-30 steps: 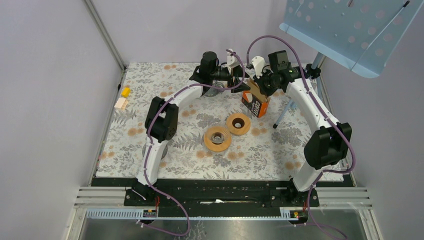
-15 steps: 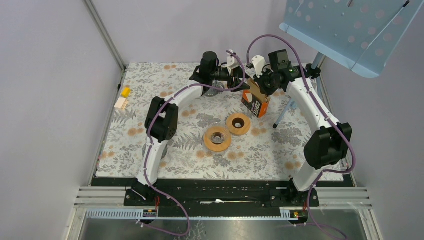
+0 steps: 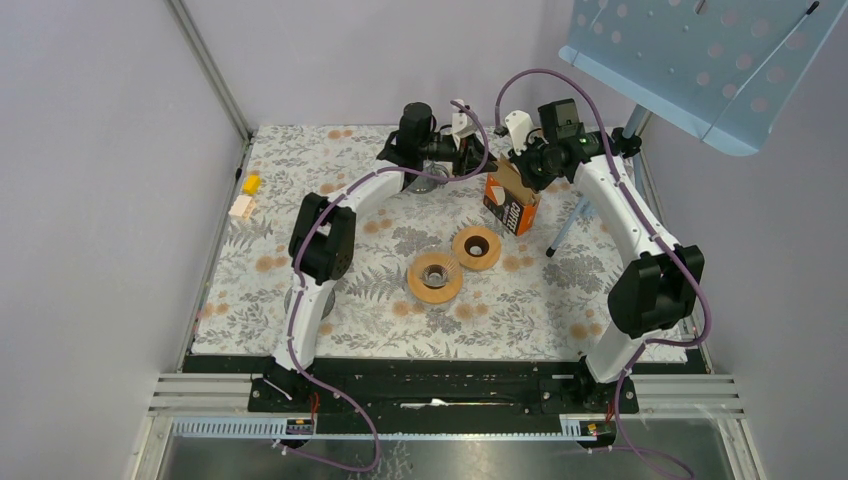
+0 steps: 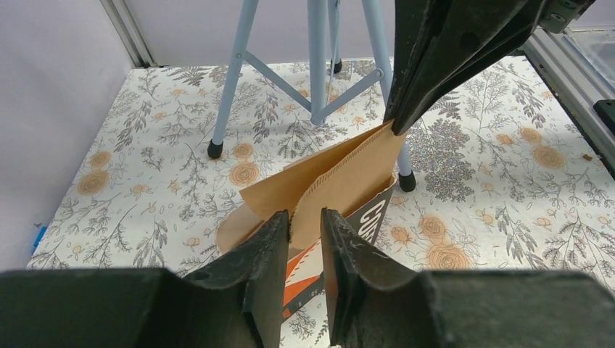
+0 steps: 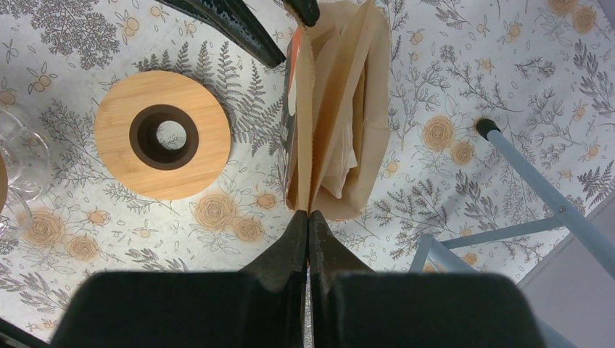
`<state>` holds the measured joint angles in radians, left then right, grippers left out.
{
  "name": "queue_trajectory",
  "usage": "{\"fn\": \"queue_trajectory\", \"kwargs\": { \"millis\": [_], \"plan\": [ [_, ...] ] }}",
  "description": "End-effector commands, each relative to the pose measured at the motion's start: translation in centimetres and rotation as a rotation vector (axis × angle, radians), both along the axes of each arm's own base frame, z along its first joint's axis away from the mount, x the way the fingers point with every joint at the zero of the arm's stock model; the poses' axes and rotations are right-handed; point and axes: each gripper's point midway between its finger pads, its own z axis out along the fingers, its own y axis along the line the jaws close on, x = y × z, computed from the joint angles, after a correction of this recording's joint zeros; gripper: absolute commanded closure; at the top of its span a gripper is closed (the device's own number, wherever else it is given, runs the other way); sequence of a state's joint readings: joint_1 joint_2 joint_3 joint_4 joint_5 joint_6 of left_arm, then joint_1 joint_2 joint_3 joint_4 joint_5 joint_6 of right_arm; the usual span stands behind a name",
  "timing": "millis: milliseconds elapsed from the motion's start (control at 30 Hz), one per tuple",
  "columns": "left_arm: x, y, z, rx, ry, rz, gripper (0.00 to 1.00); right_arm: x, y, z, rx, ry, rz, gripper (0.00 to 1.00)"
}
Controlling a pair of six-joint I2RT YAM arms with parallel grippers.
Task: Place the coffee filter in the dripper
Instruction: Pick up the coffee filter from the coffee filter holder.
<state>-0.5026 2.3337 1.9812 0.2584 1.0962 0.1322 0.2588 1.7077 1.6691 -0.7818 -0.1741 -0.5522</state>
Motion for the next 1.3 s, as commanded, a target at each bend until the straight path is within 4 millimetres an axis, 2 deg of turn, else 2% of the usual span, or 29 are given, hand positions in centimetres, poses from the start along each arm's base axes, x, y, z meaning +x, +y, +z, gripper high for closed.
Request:
{"fn": "queue_trajectory", "kwargs": {
  "millis": [0, 267, 533, 633, 700, 900, 967, 1167, 1267],
  "plan": [
    [-0.3, 0.0, 2.0, -0.033, -0.077, -0.031, 0.73, 0.7, -0.2, 1.2, 0.002, -0.022, -0.004, 1.0],
    [-0.3, -0.7, 1.5, -0.032, -0.085, -0.033, 0.75, 0.7, 0.0, 1.2, 0.011, -0.015, -0.002, 1.0],
    [0.3, -0.2, 2.8, -0.038, -0.096, -0.006, 1.0, 0.5, -0.3, 1.0, 0.004, -0.009, -0.017, 0.98],
    [0.6, 0.1, 3.5, -0.041, -0.1, 0.008, 1.0, 0.6, -0.5, 1.1, 0.005, -0.012, -0.026, 0.97],
    [0.6, 0.2, 3.9, -0.041, -0.103, 0.012, 1.0, 0.7, -0.7, 1.0, 0.003, -0.012, -0.038, 0.93],
    [0.5, 0.6, 5.3, -0.046, -0.101, 0.022, 1.0, 0.9, -1.4, 1.4, 0.01, -0.023, -0.08, 0.66],
    [0.5, 1.0, 5.8, -0.05, -0.091, 0.03, 1.0, 0.8, -1.6, 1.7, 0.018, -0.028, -0.081, 0.54],
    [0.3, 2.1, 8.2, -0.059, -0.099, 0.058, 1.0, 0.6, -1.1, 3.8, 0.067, -0.068, -0.066, 0.35],
    [0.1, 2.9, 9.7, -0.062, -0.105, 0.067, 1.0, 0.4, -0.6, 5.3, 0.098, -0.1, -0.053, 0.29]
  ]
}}
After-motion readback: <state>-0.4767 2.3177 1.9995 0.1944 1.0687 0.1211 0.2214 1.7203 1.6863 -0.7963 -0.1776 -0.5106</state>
